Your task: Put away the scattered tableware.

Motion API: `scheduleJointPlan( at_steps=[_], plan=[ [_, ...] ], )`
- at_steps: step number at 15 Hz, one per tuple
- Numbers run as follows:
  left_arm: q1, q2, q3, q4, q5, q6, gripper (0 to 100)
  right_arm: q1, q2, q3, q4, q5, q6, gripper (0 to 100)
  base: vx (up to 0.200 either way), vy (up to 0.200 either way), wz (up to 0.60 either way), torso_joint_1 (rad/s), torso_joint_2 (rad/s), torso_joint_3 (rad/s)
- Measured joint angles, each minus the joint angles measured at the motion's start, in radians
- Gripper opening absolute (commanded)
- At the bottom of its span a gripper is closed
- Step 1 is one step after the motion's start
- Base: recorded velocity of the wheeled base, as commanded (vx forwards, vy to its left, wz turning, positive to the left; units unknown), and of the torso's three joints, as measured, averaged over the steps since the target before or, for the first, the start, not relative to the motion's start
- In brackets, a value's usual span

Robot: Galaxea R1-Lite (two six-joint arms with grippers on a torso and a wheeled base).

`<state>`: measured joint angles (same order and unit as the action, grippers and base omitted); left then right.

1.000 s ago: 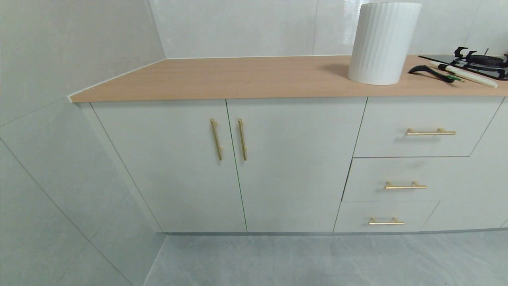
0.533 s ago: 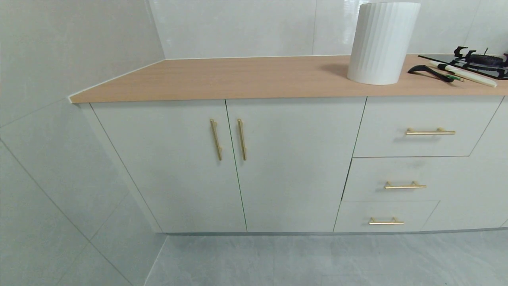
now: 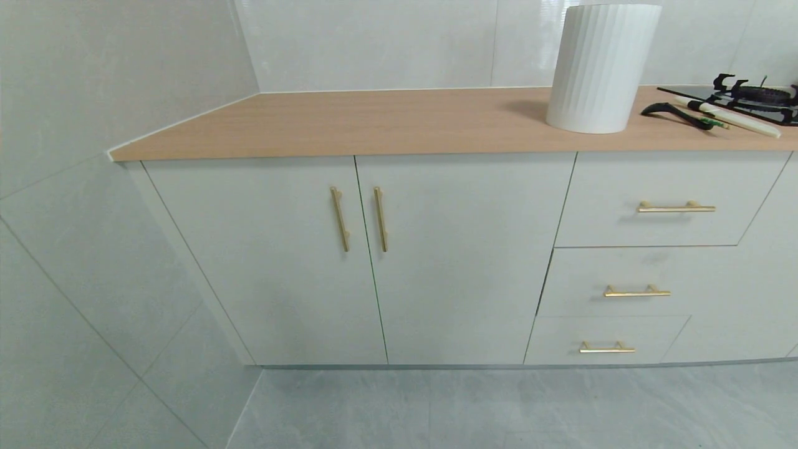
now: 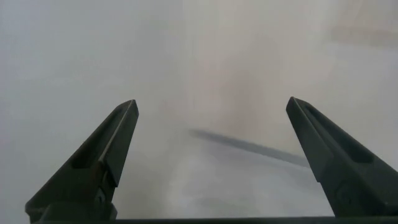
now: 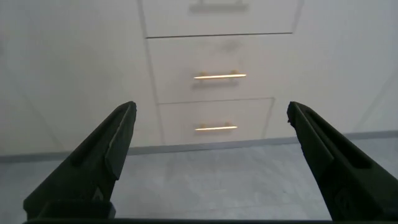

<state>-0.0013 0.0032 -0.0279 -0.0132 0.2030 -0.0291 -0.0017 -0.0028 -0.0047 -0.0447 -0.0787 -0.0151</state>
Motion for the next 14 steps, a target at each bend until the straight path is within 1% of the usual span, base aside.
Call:
scheduleJointPlan(
  at_steps=[1, 2, 3, 5, 6, 7, 8, 10, 11, 12, 14],
  plan=[
    [0.0, -0.001, 0.011, -0.006, -0.07, 0.002, 100, 0.0, 0.0, 0.002, 0.04, 0.034, -0.001, 100, 0.0, 0.0, 0.0, 0.0, 0.0, 0.0],
    [0.001, -0.001, 0.018, -0.001, -0.141, 0.02, 100, 0.0, 0.0, 0.003, 0.039, 0.042, 0.0, 100, 0.0, 0.0, 0.0, 0.0, 0.0, 0.0],
    [0.001, -0.002, 0.022, 0.013, -0.184, 0.048, 100, 0.0, 0.0, 0.003, 0.038, 0.043, 0.0, 100, 0.0, 0.0, 0.0, 0.0, 0.0, 0.0],
    [0.001, -0.002, 0.025, 0.016, -0.193, 0.063, 100, 0.0, 0.0, 0.005, 0.038, 0.043, 0.004, 100, 0.0, 0.0, 0.0, 0.0, 0.0, 0.0],
    [0.001, -0.002, 0.026, 0.016, -0.193, 0.099, 100, 0.0, 0.0, 0.005, 0.038, 0.044, 0.009, 100, 0.0, 0.0, 0.0, 0.0, 0.0, 0.0],
    [0.001, -0.002, 0.026, 0.016, -0.196, 0.128, 100, 0.0, 0.0, 0.005, 0.038, 0.043, 0.013, 100, 0.0, 0.0, 0.0, 0.0, 0.0, 0.0],
    [0.001, -0.002, 0.026, 0.017, -0.196, 0.124, 100, 0.0, 0.0, 0.005, 0.038, 0.044, 0.014, 100, 0.0, 0.0, 0.0, 0.0, 0.0, 0.0],
    [0.001, -0.002, 0.026, 0.018, -0.195, 0.095, 100, 0.0, 0.0, 0.005, 0.039, 0.044, 0.014, 100, 0.0, 0.0, 0.0, 0.0, 0.0, 0.0],
    [0.001, -0.002, 0.027, 0.018, -0.194, 0.053, 100, 0.0, 0.0, 0.005, 0.039, 0.043, 0.014, 100, 0.0, 0.0, 0.0, 0.0, 0.0, 0.0],
    [0.001, -0.002, 0.027, 0.018, -0.195, 0.043, 100, 0.0, 0.0, 0.005, 0.039, 0.044, 0.014, 100, 0.0, 0.0, 0.0, 0.0, 0.0, 0.0],
    [0.001, -0.002, 0.026, 0.017, -0.195, 0.037, 100, 0.0, 0.0, 0.005, 0.039, 0.044, 0.014, 100, 0.0, 0.0, 0.0, 0.0, 0.0, 0.0]
  ],
)
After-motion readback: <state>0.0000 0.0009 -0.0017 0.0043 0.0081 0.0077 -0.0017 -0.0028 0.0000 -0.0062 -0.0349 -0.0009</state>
